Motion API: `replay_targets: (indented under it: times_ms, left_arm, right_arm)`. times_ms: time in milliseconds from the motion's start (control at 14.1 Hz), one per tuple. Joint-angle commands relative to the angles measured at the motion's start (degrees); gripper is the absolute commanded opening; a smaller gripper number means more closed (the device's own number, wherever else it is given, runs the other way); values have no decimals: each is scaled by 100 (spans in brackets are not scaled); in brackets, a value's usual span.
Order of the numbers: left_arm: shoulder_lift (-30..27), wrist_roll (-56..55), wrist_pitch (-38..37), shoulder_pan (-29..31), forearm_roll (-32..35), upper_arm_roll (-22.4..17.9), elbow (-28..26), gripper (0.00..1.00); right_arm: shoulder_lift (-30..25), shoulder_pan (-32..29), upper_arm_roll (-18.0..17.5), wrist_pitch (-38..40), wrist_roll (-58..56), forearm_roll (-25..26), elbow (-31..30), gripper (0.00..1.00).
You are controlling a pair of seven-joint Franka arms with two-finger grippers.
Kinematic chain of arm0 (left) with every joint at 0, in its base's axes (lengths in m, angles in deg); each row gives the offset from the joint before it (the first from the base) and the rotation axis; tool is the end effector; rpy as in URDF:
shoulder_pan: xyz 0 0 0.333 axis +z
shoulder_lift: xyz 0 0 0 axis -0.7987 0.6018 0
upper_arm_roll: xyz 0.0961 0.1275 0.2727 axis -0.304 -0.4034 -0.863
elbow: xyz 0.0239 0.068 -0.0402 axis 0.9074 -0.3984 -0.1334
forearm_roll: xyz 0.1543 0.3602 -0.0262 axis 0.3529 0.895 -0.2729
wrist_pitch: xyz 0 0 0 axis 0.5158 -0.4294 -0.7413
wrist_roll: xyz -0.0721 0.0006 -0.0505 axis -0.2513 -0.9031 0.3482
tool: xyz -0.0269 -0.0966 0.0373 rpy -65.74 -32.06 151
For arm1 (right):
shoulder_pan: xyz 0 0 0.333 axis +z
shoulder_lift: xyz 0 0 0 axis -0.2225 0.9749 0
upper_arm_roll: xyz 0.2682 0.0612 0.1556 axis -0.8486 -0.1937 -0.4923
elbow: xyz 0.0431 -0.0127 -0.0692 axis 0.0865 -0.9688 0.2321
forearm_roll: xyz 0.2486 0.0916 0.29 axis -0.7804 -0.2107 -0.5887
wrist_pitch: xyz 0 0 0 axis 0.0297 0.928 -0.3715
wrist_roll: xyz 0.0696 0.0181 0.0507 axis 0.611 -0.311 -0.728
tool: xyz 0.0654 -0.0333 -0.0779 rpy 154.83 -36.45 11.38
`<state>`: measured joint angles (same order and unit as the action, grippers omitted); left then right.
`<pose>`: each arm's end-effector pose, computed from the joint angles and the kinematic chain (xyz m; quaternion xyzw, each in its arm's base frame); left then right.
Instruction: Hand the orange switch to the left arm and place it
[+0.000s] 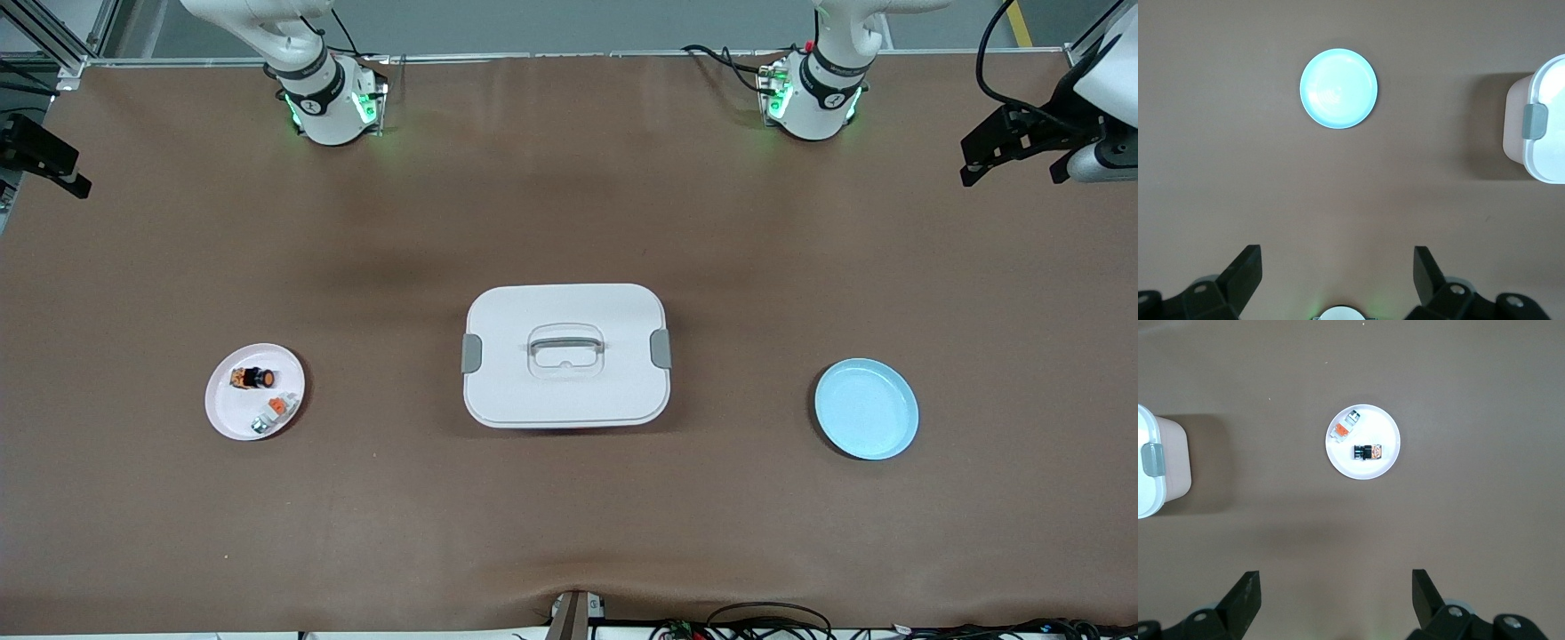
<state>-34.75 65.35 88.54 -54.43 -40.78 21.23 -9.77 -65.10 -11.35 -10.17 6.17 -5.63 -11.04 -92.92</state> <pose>0.5095 -0.0648 0.6821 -0.9998 0.0018 0.0034 0.0188 0.5139 -0.0358 0.6881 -0.9999 0.0084 -0.0120 0.0062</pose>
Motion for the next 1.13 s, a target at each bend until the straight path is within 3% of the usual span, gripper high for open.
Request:
replay_targets:
  times_ms: [0,637,849,1062]
  left_arm:
    - [-8,11,-68,11,45,32,18,100]
    - [106,-15,-42,-7,28,24,35,100]
    - [230,-33,-42,-16,37,24,263,100]
    - [256,-59,-42,-24,46,24,264,100]
  right_arm:
    - [-33,-1,7,22,48,72,39,100]
    - [-24,-71,33,31,30,46,39,100]
    - [37,-71,33,22,39,107,39,100]
    - [282,-141,33,-13,4,134,21,100]
